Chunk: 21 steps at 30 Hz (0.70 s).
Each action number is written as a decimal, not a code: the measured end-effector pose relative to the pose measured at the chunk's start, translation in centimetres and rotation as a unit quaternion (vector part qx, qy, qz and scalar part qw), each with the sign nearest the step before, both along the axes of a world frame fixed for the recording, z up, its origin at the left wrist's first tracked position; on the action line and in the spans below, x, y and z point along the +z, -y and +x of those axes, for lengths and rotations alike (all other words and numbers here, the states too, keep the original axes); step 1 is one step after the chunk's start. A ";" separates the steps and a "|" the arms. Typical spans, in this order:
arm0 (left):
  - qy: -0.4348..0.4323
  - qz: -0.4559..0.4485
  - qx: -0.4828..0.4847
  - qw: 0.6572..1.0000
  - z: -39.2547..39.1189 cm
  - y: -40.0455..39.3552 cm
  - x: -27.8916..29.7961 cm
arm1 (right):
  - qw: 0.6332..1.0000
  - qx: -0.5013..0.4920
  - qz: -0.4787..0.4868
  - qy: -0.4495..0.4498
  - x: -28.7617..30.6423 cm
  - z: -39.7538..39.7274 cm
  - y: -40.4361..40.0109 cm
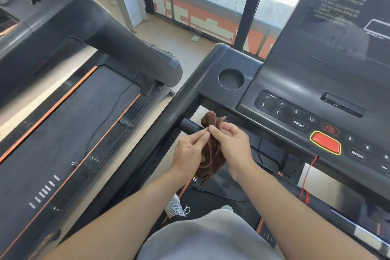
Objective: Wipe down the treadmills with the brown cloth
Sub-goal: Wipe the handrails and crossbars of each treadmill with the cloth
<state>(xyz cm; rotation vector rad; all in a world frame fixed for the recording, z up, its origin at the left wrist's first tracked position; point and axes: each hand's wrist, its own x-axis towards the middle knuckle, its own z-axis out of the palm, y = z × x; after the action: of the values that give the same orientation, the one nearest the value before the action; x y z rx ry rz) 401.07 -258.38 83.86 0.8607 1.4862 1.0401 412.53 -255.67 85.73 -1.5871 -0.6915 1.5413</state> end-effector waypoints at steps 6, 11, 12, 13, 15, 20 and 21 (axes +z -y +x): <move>0.032 -0.002 0.046 0.998 -0.4 0.1 -1.3 | 0.999 -0.043 0.012 0.004 -0.3 0.3 0.6; -0.040 -0.002 0.121 0.992 -1.6 -1.2 -1.5 | 0.987 -0.159 0.024 -0.019 0.0 1.9 0.3; -0.066 0.008 0.134 0.989 -1.8 -1.6 -1.3 | 0.985 -0.172 0.028 -0.017 0.0 2.3 0.5; -0.090 0.020 0.143 0.985 -2.0 -2.1 -0.9 | 0.982 -0.188 0.033 -0.015 0.0 2.8 0.7; -0.120 0.040 0.148 0.981 -2.6 -3.1 -0.3 | 0.973 -0.225 0.048 -0.013 0.0 3.9 1.0; -0.171 0.109 0.135 0.970 -3.7 -5.7 1.3 | 0.967 -0.232 0.099 0.040 0.5 6.5 2.2; -0.181 0.123 0.122 0.968 -3.8 -6.2 1.6 | 0.968 -0.223 0.103 0.060 0.4 6.9 2.5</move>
<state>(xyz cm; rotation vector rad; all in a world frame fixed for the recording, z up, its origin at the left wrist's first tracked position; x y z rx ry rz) 397.32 -252.20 85.50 1.1079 1.8296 1.3216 419.44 -258.15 86.11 -1.5566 -0.4956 1.0201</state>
